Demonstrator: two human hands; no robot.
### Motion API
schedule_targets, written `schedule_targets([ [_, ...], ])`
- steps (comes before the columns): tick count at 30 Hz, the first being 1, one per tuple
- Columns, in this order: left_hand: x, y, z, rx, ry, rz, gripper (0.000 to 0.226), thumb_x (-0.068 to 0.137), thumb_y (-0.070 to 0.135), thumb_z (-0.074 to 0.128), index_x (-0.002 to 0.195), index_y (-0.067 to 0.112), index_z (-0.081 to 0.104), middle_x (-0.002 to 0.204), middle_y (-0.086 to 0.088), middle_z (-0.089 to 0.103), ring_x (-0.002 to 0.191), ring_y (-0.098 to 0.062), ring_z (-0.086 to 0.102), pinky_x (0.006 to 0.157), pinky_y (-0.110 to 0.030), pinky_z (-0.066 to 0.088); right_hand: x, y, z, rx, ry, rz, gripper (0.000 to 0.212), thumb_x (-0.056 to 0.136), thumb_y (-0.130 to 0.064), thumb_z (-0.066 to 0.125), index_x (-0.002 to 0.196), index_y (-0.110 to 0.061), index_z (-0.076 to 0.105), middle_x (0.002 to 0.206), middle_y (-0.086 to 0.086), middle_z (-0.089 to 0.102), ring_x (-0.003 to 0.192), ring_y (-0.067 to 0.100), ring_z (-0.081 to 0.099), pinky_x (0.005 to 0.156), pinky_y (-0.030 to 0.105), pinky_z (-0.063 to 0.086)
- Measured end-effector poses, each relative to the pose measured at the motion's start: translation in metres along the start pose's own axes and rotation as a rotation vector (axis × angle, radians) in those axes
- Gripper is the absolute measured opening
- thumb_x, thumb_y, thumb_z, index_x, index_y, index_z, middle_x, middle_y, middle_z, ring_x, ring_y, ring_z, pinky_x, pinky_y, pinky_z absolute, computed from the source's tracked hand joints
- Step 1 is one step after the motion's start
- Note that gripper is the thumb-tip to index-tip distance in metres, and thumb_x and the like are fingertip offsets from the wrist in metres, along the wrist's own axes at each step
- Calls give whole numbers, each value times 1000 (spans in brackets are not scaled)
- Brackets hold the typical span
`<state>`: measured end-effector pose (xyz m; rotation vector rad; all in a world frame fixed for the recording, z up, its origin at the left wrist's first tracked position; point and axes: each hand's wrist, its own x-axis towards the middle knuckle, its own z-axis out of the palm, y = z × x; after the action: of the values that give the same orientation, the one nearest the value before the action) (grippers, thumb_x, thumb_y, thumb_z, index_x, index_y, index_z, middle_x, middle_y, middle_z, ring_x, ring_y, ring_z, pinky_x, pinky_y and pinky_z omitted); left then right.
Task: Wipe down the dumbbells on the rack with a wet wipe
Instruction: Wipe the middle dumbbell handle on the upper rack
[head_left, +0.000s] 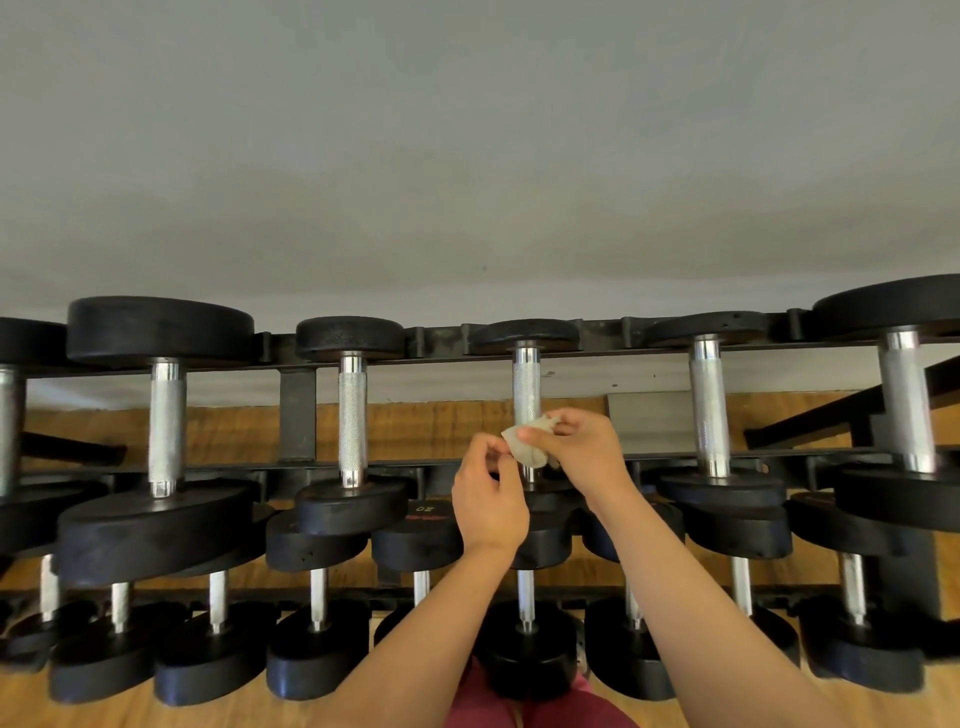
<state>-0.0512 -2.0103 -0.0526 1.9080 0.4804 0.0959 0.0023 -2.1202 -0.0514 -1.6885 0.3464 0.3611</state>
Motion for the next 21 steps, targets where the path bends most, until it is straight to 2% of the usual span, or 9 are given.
schedule_targets([
  [3, 1, 0, 0, 0, 13, -10, 21, 93, 8, 48, 79, 24, 52, 70, 6, 57, 62, -12, 51, 61, -29, 43, -5, 4, -7, 55, 94, -30, 11, 78, -18, 79, 87, -15, 73, 87, 2, 74, 85, 16, 70, 69, 23, 52],
  [5, 0, 0, 1, 0, 17, -16, 21, 93, 8, 48, 79, 23, 53, 70, 6, 57, 61, -11, 50, 61, -30, 43, -3, 2, -8, 59, 50, -10, 14, 79, -16, 78, 90, -11, 72, 90, 5, 73, 87, 18, 69, 68, 22, 52],
  [7, 0, 1, 1, 0, 12, -9, 19, 94, 9, 47, 78, 20, 52, 68, 5, 55, 60, -11, 47, 58, -29, 40, 1, -5, -3, 2, -51, 19, 24, 76, -16, 81, 92, -4, 69, 93, 9, 72, 90, 21, 68, 74, 29, 55],
  [9, -1, 1, 1, -3, 4, -1, 18, 94, 10, 47, 79, 19, 52, 67, 5, 55, 60, -10, 46, 58, -27, 39, 4, -7, 2, -24, -73, 35, 29, 72, -18, 84, 89, -1, 68, 92, 9, 73, 90, 23, 69, 80, 35, 57],
  [14, 0, 0, 1, -1, 13, -20, 18, 93, 10, 48, 80, 21, 53, 68, 5, 57, 62, -10, 51, 61, -28, 43, -6, -1, -3, 86, 162, 10, 13, 75, -15, 82, 81, -13, 70, 85, 4, 73, 83, 19, 69, 71, 28, 56],
  [17, 1, -1, 1, 4, 13, -15, 18, 93, 10, 48, 80, 21, 54, 69, 5, 58, 64, -12, 53, 62, -27, 44, 1, -13, 0, 72, 153, 14, 17, 75, -15, 82, 81, -15, 66, 87, 0, 70, 83, 12, 66, 70, 23, 52],
  [21, 0, 0, 1, 7, 4, -6, 17, 93, 11, 48, 80, 21, 54, 67, 6, 56, 60, -8, 49, 60, -25, 41, 7, -21, 5, 35, 147, 0, 21, 73, -14, 84, 86, -10, 68, 91, 3, 71, 85, 14, 66, 73, 26, 54],
])
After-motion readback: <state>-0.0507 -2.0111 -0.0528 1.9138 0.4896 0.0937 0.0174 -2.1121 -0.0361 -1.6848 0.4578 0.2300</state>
